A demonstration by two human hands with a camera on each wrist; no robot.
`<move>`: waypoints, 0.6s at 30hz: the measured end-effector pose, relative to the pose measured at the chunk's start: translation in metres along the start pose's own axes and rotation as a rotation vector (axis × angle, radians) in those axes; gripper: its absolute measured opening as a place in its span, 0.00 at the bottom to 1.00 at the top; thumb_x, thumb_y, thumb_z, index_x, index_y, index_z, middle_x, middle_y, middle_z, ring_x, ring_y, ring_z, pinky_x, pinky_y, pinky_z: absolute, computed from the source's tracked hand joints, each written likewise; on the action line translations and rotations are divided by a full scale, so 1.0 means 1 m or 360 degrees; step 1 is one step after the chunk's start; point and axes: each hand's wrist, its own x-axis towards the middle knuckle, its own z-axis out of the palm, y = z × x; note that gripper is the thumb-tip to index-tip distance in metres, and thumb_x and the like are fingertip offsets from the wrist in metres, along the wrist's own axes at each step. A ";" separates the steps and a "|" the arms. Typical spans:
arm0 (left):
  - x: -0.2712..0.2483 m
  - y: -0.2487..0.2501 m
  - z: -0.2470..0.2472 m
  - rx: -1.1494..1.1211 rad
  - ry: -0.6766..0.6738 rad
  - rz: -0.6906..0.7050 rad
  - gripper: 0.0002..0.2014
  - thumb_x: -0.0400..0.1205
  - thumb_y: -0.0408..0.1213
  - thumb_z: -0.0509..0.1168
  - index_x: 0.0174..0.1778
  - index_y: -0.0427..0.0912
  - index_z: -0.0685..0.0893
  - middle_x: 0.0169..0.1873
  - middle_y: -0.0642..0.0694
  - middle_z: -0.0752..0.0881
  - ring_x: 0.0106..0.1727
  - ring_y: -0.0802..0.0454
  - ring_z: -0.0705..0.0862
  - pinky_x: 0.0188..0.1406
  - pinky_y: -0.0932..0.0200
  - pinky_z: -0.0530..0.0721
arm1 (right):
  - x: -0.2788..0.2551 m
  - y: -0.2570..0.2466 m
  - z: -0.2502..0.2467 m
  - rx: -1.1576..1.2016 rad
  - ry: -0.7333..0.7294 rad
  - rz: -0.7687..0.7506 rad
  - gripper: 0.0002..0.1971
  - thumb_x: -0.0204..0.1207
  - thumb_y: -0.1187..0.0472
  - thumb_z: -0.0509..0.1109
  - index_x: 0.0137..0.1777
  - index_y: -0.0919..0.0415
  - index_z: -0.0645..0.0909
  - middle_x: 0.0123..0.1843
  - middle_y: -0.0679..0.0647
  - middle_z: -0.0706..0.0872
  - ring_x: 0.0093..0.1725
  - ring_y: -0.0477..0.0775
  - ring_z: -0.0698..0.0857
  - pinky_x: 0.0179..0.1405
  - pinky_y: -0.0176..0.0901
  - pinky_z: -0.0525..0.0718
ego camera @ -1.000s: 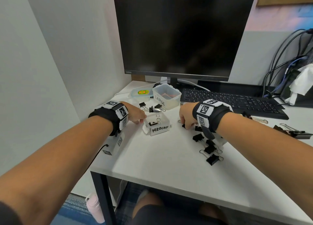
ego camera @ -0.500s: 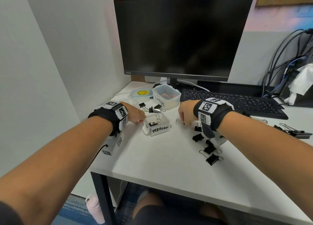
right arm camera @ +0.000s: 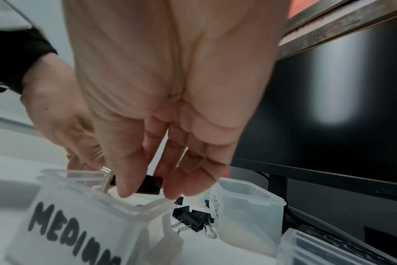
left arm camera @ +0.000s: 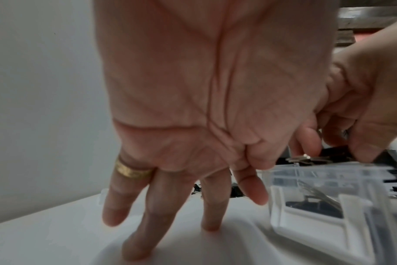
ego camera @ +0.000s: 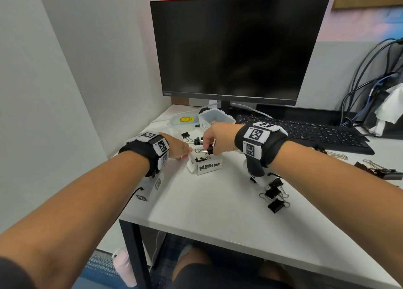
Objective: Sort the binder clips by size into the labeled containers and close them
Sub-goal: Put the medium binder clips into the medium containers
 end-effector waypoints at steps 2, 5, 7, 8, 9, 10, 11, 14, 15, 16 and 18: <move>-0.002 0.000 0.000 -0.0006 -0.0005 0.0000 0.24 0.91 0.47 0.38 0.71 0.41 0.73 0.69 0.48 0.80 0.29 0.64 0.71 0.59 0.62 0.66 | 0.001 -0.001 0.003 -0.0044 -0.0011 -0.0012 0.16 0.75 0.65 0.72 0.62 0.56 0.84 0.61 0.51 0.86 0.60 0.53 0.83 0.49 0.34 0.74; -0.004 0.000 0.001 -0.0008 0.0012 0.0012 0.24 0.91 0.47 0.37 0.71 0.42 0.73 0.69 0.48 0.80 0.29 0.64 0.70 0.53 0.64 0.63 | 0.000 -0.001 0.005 -0.0062 -0.0041 -0.0014 0.16 0.77 0.64 0.71 0.64 0.56 0.84 0.63 0.51 0.85 0.62 0.52 0.82 0.52 0.34 0.75; -0.003 -0.001 0.002 -0.0019 0.0017 0.0015 0.24 0.91 0.47 0.38 0.71 0.42 0.74 0.70 0.47 0.79 0.30 0.64 0.70 0.53 0.64 0.63 | -0.002 -0.001 0.005 -0.0067 -0.0051 -0.0005 0.15 0.78 0.63 0.69 0.65 0.56 0.84 0.65 0.51 0.84 0.64 0.52 0.81 0.59 0.37 0.76; -0.003 -0.001 0.002 -0.0025 0.0019 0.0019 0.24 0.91 0.47 0.38 0.71 0.42 0.74 0.70 0.47 0.79 0.30 0.64 0.70 0.53 0.63 0.63 | -0.004 0.000 0.005 -0.0067 -0.0056 0.0003 0.15 0.79 0.63 0.68 0.65 0.55 0.84 0.67 0.50 0.83 0.66 0.52 0.80 0.62 0.38 0.75; -0.003 -0.001 0.002 -0.0029 0.0016 0.0026 0.24 0.90 0.47 0.38 0.71 0.43 0.74 0.70 0.46 0.79 0.30 0.64 0.70 0.54 0.63 0.63 | -0.005 0.001 0.005 -0.0066 -0.0065 0.0009 0.15 0.80 0.63 0.67 0.65 0.55 0.84 0.68 0.50 0.82 0.68 0.53 0.79 0.65 0.38 0.74; -0.003 -0.001 0.002 -0.0028 0.0016 0.0036 0.24 0.90 0.48 0.38 0.71 0.43 0.74 0.70 0.46 0.79 0.30 0.63 0.70 0.54 0.62 0.63 | -0.006 0.001 0.005 -0.0068 -0.0069 0.0012 0.15 0.81 0.63 0.66 0.66 0.55 0.84 0.69 0.50 0.82 0.69 0.53 0.78 0.66 0.38 0.73; -0.004 -0.002 0.003 -0.0030 0.0022 0.0043 0.24 0.90 0.48 0.38 0.71 0.43 0.74 0.70 0.46 0.78 0.31 0.63 0.70 0.54 0.62 0.63 | -0.007 0.002 0.005 -0.0068 -0.0069 0.0014 0.15 0.81 0.63 0.65 0.66 0.55 0.84 0.70 0.50 0.81 0.69 0.53 0.78 0.67 0.38 0.72; -0.007 -0.006 0.005 -0.0100 0.0064 0.0040 0.25 0.90 0.51 0.39 0.71 0.45 0.74 0.69 0.45 0.78 0.37 0.58 0.75 0.59 0.60 0.66 | -0.011 0.004 0.004 -0.0040 -0.0060 0.0029 0.15 0.82 0.64 0.65 0.66 0.55 0.84 0.70 0.51 0.81 0.69 0.55 0.78 0.69 0.40 0.73; -0.006 -0.008 0.006 -0.0156 0.0061 0.0039 0.25 0.90 0.51 0.39 0.71 0.45 0.74 0.69 0.45 0.78 0.43 0.54 0.78 0.63 0.59 0.68 | -0.012 0.005 0.003 -0.0034 -0.0061 0.0035 0.15 0.82 0.64 0.64 0.66 0.56 0.84 0.70 0.51 0.81 0.69 0.55 0.79 0.70 0.41 0.73; -0.005 -0.009 0.009 -0.0244 0.0047 0.0050 0.25 0.90 0.51 0.41 0.72 0.44 0.74 0.69 0.45 0.78 0.51 0.51 0.80 0.66 0.57 0.69 | -0.014 0.006 0.003 -0.0033 -0.0064 0.0041 0.15 0.82 0.64 0.64 0.66 0.55 0.84 0.69 0.51 0.82 0.68 0.55 0.79 0.72 0.42 0.74; 0.002 -0.011 0.014 -0.0536 0.0027 0.0084 0.22 0.89 0.49 0.47 0.72 0.41 0.73 0.69 0.43 0.78 0.65 0.47 0.79 0.70 0.54 0.72 | -0.017 0.008 0.002 -0.0042 -0.0065 0.0047 0.15 0.82 0.64 0.64 0.65 0.55 0.84 0.68 0.51 0.83 0.68 0.55 0.79 0.73 0.45 0.74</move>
